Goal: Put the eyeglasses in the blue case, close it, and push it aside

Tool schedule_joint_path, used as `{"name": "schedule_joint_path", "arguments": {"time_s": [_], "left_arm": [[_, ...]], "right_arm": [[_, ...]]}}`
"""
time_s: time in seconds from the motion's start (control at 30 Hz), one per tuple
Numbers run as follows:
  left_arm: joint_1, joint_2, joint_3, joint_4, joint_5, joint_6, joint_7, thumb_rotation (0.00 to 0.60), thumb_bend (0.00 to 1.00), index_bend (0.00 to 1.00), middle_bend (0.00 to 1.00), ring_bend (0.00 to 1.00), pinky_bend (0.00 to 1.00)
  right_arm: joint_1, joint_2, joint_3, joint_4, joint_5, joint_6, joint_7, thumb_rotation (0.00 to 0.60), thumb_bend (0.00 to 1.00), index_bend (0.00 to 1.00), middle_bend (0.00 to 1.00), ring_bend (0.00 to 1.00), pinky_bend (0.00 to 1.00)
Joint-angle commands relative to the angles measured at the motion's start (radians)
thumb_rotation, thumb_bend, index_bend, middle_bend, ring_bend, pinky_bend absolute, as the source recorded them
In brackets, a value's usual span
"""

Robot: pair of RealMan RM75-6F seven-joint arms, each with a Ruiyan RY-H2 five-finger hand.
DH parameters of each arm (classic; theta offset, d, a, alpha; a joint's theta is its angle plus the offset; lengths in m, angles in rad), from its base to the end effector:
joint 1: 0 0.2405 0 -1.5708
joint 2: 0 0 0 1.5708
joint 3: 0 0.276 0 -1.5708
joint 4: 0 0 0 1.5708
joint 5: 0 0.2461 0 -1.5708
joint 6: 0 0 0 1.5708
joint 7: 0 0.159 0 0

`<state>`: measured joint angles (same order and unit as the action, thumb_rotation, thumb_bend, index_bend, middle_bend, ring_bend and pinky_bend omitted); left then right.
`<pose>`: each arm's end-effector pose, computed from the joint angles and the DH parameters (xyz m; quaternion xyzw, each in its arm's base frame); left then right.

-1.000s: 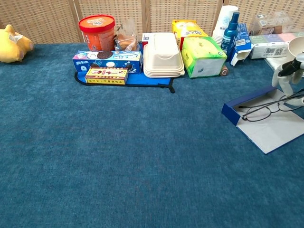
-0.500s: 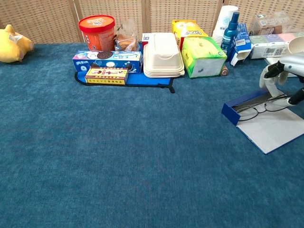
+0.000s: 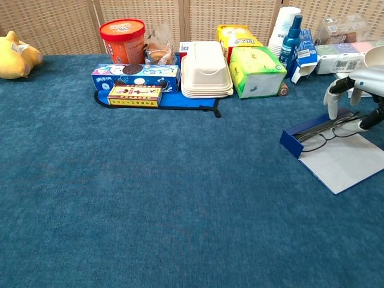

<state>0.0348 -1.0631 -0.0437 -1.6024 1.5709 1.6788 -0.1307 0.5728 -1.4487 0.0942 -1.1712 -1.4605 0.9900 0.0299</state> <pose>-0.3483 0.1559 0.1774 -0.5461 -0.3673 -0.4427 0.6090 -0.2924 -0.3788 0.0061 0.7467 -0.3429 0.3349 0.4613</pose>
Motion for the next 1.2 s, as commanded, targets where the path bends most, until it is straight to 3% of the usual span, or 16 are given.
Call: {"name": "schedule_joint_path", "arguments": {"time_s": [0.03, 0.53, 0.83, 1.2], "left_arm": [[-0.001, -0.001, 0.000, 0.001, 0.001, -0.002, 0.000, 0.600, 0.34, 0.34, 0.31, 0.30, 0.24], [-0.006, -0.002, -0.005, 0.010, 0.004, -0.001, -0.006, 0.600, 0.34, 0.34, 0.31, 0.30, 0.24], [-0.003, -0.005, -0.004, 0.017, 0.005, 0.004, -0.016, 0.600, 0.34, 0.34, 0.31, 0.30, 0.24], [-0.003, -0.005, -0.005, 0.018, 0.009, 0.007, -0.017, 0.599, 0.34, 0.34, 0.31, 0.30, 0.24]], "right_arm": [[-0.001, 0.003, -0.001, -0.004, 0.006, -0.002, -0.006, 0.600, 0.37, 0.43, 0.30, 0.26, 0.38], [0.013, 0.036, -0.010, -0.061, 0.062, -0.072, -0.056, 0.600, 0.37, 0.23, 0.20, 0.16, 0.33], [0.024, 0.075, -0.009, -0.113, 0.076, -0.087, -0.100, 0.600, 0.22, 0.22, 0.19, 0.13, 0.30], [0.036, 0.083, -0.022, -0.124, 0.090, -0.112, -0.165, 0.600, 0.13, 0.21, 0.19, 0.12, 0.28]]}}
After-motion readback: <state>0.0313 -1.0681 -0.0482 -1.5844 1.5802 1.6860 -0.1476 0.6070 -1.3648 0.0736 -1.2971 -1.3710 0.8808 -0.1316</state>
